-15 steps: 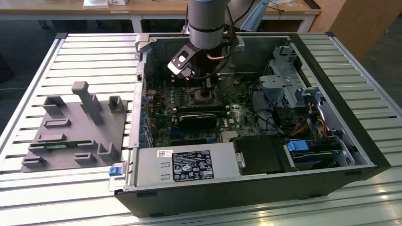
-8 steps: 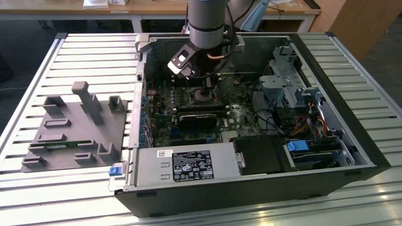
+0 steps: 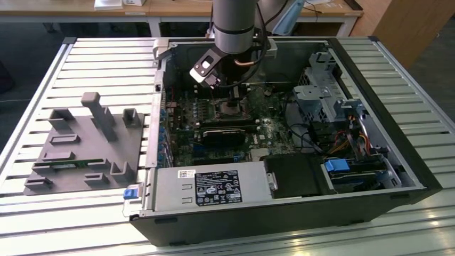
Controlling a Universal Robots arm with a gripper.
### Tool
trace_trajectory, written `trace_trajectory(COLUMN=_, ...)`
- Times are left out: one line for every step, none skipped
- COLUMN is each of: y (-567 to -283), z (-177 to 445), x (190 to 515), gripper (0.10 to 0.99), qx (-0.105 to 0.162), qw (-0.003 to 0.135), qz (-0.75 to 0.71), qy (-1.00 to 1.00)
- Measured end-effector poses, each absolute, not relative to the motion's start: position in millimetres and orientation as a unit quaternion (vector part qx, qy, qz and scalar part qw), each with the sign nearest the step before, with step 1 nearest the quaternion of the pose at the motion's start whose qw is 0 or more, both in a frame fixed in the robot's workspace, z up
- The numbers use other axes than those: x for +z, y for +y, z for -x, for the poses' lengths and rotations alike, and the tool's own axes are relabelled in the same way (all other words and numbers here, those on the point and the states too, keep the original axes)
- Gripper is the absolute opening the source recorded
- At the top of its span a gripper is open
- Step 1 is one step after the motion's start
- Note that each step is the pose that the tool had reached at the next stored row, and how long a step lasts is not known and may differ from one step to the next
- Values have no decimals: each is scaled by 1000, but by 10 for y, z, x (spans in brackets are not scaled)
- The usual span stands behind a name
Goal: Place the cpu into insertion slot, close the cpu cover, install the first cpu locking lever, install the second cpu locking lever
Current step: 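Place the cpu into insertion slot, then close the cpu cover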
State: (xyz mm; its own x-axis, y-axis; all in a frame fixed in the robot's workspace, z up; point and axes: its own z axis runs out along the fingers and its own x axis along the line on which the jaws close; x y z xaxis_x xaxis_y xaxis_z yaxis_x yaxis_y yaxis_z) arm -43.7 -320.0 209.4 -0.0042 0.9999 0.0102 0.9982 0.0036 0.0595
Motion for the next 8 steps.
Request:
trace_trajectory(y=-3200, z=437, x=2096, gripper=106, qx=25, qw=17, qz=-705, qy=708)
trace_trajectory(y=-3200, z=437, x=2098, gripper=106, qx=25, qw=17, qz=-705, qy=708)
trace_trajectory(y=-3201, z=437, x=2101, gripper=106, qx=25, qw=17, qz=-705, qy=708)
trace_trajectory(y=-3201, z=437, x=2105, gripper=106, qx=25, qw=17, qz=-705, qy=708)
trace_trajectory(y=-3201, z=437, x=2109, gripper=106, qx=25, qw=17, qz=-705, qy=708)
trace_trajectory(y=-3200, z=437, x=2112, gripper=106, qx=25, qw=17, qz=-705, qy=708)
trace_trajectory(y=-3200, z=437, x=2116, gripper=106, qx=25, qw=17, qz=-705, qy=708)
trace_trajectory(y=-3200, z=437, x=2116, gripper=106, qx=25, qw=17, qz=-705, qy=708)
